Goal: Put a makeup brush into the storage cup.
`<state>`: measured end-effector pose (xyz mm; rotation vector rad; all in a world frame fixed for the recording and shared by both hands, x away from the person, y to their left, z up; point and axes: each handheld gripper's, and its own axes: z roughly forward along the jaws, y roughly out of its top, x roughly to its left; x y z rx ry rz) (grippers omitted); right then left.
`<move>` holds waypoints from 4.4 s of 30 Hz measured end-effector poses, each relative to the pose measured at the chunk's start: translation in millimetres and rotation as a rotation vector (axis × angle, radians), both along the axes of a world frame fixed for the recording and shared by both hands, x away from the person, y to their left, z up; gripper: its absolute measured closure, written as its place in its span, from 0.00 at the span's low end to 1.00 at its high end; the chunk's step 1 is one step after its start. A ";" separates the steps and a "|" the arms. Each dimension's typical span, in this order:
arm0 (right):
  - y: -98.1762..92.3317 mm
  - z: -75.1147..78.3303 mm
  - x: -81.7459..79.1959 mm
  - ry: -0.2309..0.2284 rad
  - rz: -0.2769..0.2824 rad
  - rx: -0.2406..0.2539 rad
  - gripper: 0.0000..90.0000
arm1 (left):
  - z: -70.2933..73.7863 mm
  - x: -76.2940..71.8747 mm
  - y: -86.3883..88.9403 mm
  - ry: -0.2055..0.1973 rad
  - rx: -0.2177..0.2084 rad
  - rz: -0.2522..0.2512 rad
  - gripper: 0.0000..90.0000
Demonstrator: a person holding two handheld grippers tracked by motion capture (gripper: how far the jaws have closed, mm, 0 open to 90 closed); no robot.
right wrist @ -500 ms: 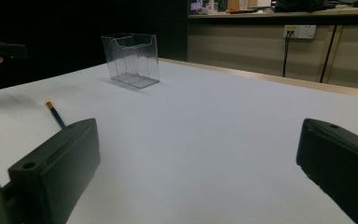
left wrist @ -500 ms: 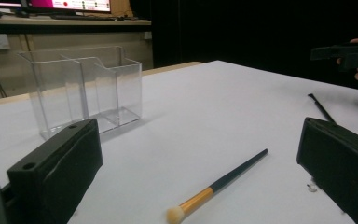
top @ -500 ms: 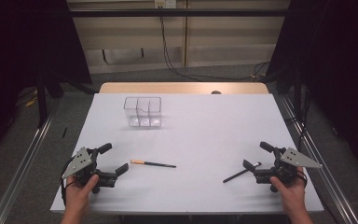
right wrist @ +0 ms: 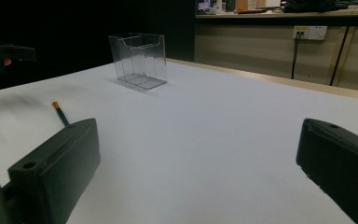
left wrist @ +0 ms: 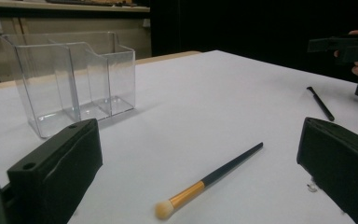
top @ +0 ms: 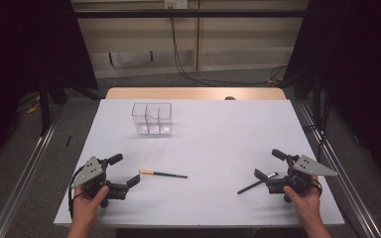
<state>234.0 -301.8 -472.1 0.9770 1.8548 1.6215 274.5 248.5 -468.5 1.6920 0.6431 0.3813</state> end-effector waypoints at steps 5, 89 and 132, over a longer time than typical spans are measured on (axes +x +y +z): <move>2.8 1.0 -1.2 -0.005 0.007 -0.022 0.00 | 1.5 4.7 -5.8 0.008 0.003 0.006 0.00; -5.1 4.6 -14.2 -0.008 0.018 -0.055 0.00 | 24.6 79.9 -103.1 0.399 0.788 -0.288 0.00; -4.8 4.6 -12.5 -0.007 0.015 -0.067 0.00 | 19.6 83.4 -105.3 0.438 0.961 -0.432 0.68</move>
